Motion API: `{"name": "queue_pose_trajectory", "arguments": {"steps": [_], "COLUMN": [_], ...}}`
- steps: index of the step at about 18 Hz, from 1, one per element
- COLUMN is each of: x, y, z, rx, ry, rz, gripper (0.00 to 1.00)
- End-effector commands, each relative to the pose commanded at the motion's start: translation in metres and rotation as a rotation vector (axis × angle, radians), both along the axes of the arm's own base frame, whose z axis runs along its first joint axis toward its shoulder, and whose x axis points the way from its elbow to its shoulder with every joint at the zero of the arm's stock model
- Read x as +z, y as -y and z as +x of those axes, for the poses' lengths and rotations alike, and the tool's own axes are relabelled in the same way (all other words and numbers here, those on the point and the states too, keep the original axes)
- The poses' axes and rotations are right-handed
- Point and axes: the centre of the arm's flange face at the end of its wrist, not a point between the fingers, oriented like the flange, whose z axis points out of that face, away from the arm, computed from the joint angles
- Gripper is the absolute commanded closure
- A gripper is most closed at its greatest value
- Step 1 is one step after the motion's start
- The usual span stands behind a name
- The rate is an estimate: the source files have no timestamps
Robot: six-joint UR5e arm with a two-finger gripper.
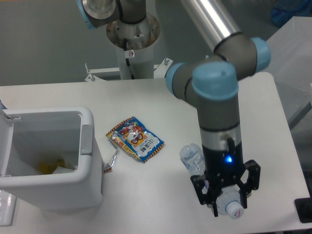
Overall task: Place the trash in the trash can
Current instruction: 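Lift the bottle and carry it over the white bin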
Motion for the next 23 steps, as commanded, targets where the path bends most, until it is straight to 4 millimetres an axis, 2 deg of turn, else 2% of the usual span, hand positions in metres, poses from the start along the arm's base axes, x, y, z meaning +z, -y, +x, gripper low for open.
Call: {"name": "queue_pose_trajectory", "arguments": {"steps": [3,8,10,12,14,16,18,20,23], "x": [0.038,0.100,0.112,0.119,0.123,0.118,0.105,0.081,0.060], "y": [-0.001,-0.009,-0.018,-0.015,-0.024,-0.032,-0.046,-0.059,-0.067], "z": [0.033,0.114,0.151,0.170,0.197,0.219,0.246,0.272,0.290], "rx": [-0.038,-0.084,-0.118,-0.132,-0.173,-0.208,-0.252,-0.295,-0.325], "ry": [-0.027,-0.040,-0.034,-0.035,-0.033,-0.023,-0.002,0.025,0.050], "rz": [0.056,0.143,0.162,0.171,0.176,0.169,0.149,0.115,0.084], "gripper": [0.33,0.33,0.33,0.33,0.33,0.33,0.33,0.33,0.33]}}
